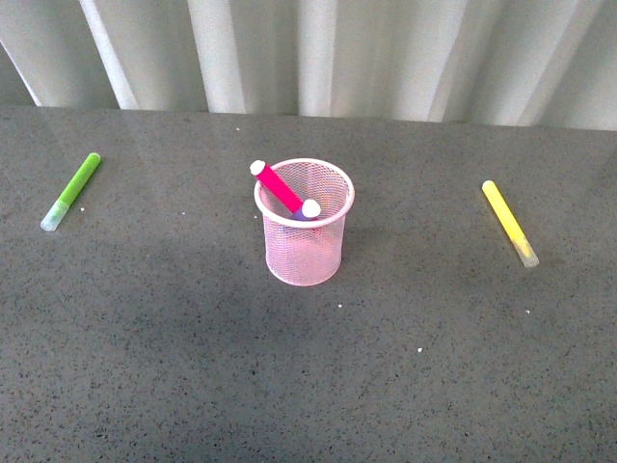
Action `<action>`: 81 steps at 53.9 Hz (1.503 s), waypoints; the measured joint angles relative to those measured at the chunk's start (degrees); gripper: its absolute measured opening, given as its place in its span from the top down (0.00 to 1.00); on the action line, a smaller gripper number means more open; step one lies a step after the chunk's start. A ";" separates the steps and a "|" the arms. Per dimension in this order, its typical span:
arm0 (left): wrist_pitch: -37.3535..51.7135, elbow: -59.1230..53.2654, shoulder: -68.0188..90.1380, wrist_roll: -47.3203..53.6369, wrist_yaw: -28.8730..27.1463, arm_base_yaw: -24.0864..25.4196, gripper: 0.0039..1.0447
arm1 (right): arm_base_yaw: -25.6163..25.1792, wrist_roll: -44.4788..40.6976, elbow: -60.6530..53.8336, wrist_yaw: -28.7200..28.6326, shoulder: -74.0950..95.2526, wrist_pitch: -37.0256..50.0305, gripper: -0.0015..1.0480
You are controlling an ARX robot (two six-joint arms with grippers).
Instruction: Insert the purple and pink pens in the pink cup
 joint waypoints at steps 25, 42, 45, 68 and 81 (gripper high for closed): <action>0.00 0.00 0.00 0.00 -0.02 0.00 0.06 | -5.38 -5.99 -13.16 11.65 -19.65 -12.26 0.54; 0.00 0.00 0.00 0.00 -0.02 0.00 0.06 | -5.35 -6.69 -21.14 11.72 -29.18 -13.62 0.97; 0.00 0.00 0.00 0.00 -0.02 0.00 0.06 | -5.35 -6.71 -21.94 11.74 -30.56 -14.25 0.97; 0.00 0.00 0.00 0.00 0.00 0.00 0.06 | -5.35 -6.71 -25.99 11.72 -41.59 -21.11 0.97; 0.00 0.00 0.00 0.00 0.00 0.00 0.06 | -5.35 -6.73 -27.45 11.72 -45.86 -22.38 0.97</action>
